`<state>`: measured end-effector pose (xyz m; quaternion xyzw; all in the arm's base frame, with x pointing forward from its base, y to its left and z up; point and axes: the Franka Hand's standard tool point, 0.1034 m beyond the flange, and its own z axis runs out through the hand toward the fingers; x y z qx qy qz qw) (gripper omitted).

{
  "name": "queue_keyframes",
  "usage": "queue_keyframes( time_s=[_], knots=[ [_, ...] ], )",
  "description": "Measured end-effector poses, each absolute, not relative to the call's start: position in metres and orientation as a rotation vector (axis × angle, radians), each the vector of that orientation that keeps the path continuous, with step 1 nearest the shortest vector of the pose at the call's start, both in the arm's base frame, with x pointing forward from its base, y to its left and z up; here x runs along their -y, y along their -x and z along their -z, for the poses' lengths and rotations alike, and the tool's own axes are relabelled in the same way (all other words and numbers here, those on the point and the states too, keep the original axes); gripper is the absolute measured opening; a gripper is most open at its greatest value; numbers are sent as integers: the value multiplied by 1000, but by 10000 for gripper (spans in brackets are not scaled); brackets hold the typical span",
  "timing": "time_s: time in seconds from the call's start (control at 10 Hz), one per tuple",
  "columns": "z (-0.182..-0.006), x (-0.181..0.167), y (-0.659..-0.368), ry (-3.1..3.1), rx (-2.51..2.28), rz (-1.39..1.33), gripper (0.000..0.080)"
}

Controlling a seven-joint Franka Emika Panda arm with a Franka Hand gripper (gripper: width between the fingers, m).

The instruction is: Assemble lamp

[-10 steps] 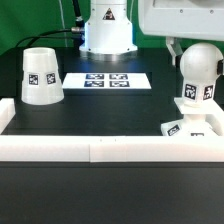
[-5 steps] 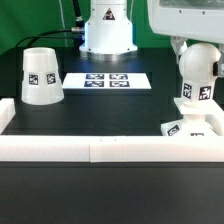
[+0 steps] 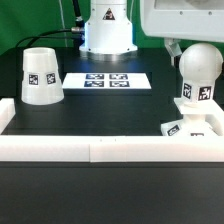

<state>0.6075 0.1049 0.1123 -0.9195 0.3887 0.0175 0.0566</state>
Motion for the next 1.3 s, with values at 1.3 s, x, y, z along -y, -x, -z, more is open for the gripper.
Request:
queue_keyframes(
  time_s=[1.3],
  knots=[
    [-114, -103, -608, 3025, 584, 20, 699]
  ],
)
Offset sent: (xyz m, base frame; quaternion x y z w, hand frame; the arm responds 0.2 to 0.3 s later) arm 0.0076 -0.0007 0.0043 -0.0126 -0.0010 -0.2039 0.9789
